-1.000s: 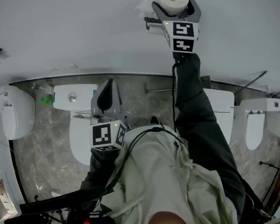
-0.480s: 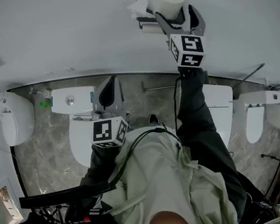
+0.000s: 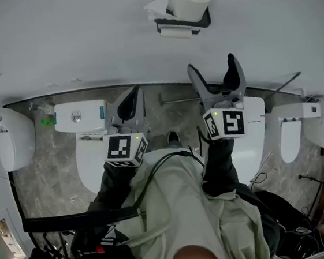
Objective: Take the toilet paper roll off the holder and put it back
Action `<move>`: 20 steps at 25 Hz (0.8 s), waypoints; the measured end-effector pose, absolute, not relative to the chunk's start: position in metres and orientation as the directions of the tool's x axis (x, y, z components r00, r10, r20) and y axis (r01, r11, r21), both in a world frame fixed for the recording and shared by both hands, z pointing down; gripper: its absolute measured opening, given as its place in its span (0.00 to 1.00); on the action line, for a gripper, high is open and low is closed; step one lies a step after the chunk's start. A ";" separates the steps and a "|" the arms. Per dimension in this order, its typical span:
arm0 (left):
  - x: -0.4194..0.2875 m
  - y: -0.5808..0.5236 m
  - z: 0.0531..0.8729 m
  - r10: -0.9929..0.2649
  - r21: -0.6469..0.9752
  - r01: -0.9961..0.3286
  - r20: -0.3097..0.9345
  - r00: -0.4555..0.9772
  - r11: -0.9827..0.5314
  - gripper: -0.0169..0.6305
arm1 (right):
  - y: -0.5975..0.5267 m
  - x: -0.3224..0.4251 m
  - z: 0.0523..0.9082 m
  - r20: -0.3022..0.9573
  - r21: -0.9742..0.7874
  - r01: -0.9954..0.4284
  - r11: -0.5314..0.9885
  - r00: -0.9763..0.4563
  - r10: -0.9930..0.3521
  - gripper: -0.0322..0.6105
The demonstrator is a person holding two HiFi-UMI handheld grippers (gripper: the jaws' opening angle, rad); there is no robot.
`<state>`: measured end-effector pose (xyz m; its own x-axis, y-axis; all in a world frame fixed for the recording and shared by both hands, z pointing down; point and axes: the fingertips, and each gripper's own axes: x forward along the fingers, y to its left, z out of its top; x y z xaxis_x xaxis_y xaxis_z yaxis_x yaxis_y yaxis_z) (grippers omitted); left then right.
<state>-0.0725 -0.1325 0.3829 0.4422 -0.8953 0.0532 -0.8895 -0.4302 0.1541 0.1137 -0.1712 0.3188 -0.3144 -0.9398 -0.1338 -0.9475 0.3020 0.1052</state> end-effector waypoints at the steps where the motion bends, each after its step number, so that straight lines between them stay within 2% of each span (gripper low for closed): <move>1: -0.069 -0.132 0.383 -0.889 0.165 -0.881 0.046 0.455 -0.443 0.04 | -0.163 0.114 0.325 -0.119 0.097 -0.948 0.302 -0.312 -0.942 0.77; 8: -0.046 -0.126 0.391 -0.868 0.199 -0.858 0.061 0.493 -0.474 0.04 | -0.118 0.111 0.362 -0.045 -0.041 -0.953 0.301 -0.299 -0.953 0.77; 13: -0.033 -0.119 0.398 -0.850 0.207 -0.843 0.079 0.521 -0.497 0.04 | -0.105 0.119 0.370 -0.007 -0.026 -0.959 0.281 -0.281 -0.960 0.76; 16: -0.031 -0.116 0.403 -0.846 0.210 -0.840 0.088 0.526 -0.500 0.04 | -0.098 0.119 0.374 -0.007 -0.035 -0.958 0.284 -0.284 -0.959 0.62; 19: -0.032 -0.112 0.404 -0.848 0.208 -0.842 0.090 0.523 -0.497 0.04 | -0.091 0.119 0.373 -0.044 -0.078 -0.950 0.303 -0.300 -0.953 0.14; 20: -0.033 -0.112 0.404 -0.849 0.207 -0.844 0.090 0.520 -0.495 0.04 | -0.090 0.118 0.372 -0.054 -0.092 -0.945 0.313 -0.309 -0.950 0.05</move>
<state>-0.0335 -0.1118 0.4037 0.5199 -0.8495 0.0897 -0.8441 -0.4948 0.2066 0.1179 -0.0895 0.3718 -0.3090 -0.9495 -0.0543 -0.9453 0.3129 -0.0917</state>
